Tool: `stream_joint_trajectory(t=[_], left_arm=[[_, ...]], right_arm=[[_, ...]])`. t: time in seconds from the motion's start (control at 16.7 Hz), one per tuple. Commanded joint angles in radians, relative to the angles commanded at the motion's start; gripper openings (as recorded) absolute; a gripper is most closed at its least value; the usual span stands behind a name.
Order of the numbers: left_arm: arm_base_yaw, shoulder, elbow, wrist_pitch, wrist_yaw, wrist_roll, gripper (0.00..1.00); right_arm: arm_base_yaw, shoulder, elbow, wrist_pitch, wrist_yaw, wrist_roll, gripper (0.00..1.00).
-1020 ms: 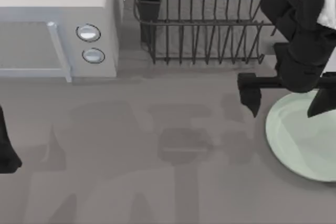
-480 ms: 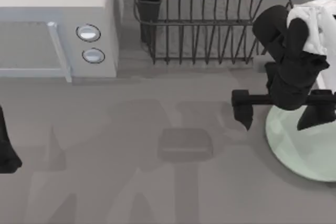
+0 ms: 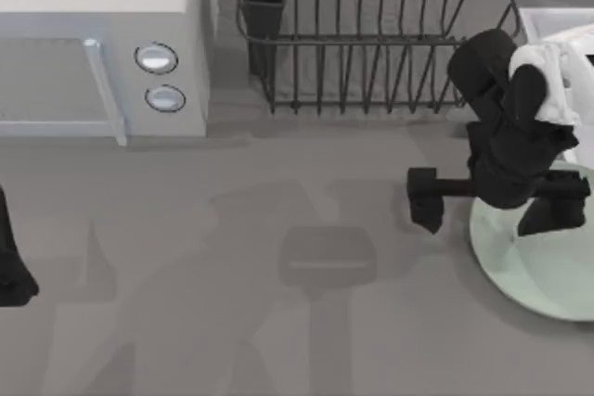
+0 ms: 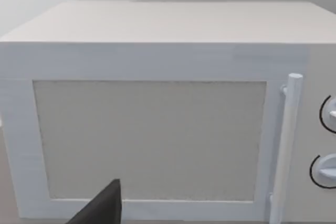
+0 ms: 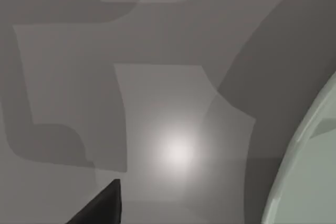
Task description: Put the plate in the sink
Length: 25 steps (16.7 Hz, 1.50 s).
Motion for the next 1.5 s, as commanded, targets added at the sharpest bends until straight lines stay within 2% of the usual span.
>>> stream_joint_trajectory(t=[0.06,0.84,1.5], left_arm=[[0.0,0.0,0.0,0.0,0.0,0.0,1.0],[0.0,0.0,0.0,0.0,0.0,0.0,1.0],[0.0,0.0,0.0,0.0,0.0,0.0,1.0]], right_arm=[[0.0,0.0,0.0,0.0,0.0,0.0,1.0],[0.0,0.0,0.0,0.0,0.0,0.0,0.02],[-0.011,-0.069,0.035,-0.011,0.007,-0.002,0.0]])
